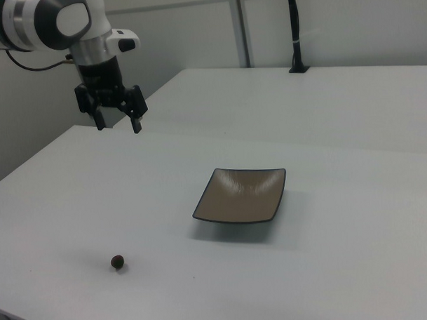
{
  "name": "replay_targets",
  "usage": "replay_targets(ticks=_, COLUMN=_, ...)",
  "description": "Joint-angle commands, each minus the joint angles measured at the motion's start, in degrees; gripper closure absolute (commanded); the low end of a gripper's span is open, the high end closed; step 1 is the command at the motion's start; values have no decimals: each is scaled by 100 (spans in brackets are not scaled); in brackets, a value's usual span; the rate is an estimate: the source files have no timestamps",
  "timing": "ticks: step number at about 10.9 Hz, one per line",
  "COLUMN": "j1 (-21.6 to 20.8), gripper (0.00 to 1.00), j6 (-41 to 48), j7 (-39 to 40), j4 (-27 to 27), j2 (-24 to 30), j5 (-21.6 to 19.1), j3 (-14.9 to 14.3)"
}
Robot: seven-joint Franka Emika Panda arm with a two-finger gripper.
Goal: Strawberries on a ceramic plate
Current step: 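Move the open gripper toward the red strawberry on the table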
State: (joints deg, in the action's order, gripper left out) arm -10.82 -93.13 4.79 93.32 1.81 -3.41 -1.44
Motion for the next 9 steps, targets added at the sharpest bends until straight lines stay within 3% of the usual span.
replay_targets(ticks=1, j1=-131, gripper=0, j6=-241, j7=-136, j4=142, j2=-23, j5=-11, j3=-50)
replay_targets(ticks=7, j1=-324, gripper=0, j6=-241, j7=-48, j4=300, j2=-102, j5=-2, j3=3)
replay_targets(ticks=9, j1=-386, gripper=0, j6=-250, j7=319, j4=362, j2=-225, j5=-2, j3=47)
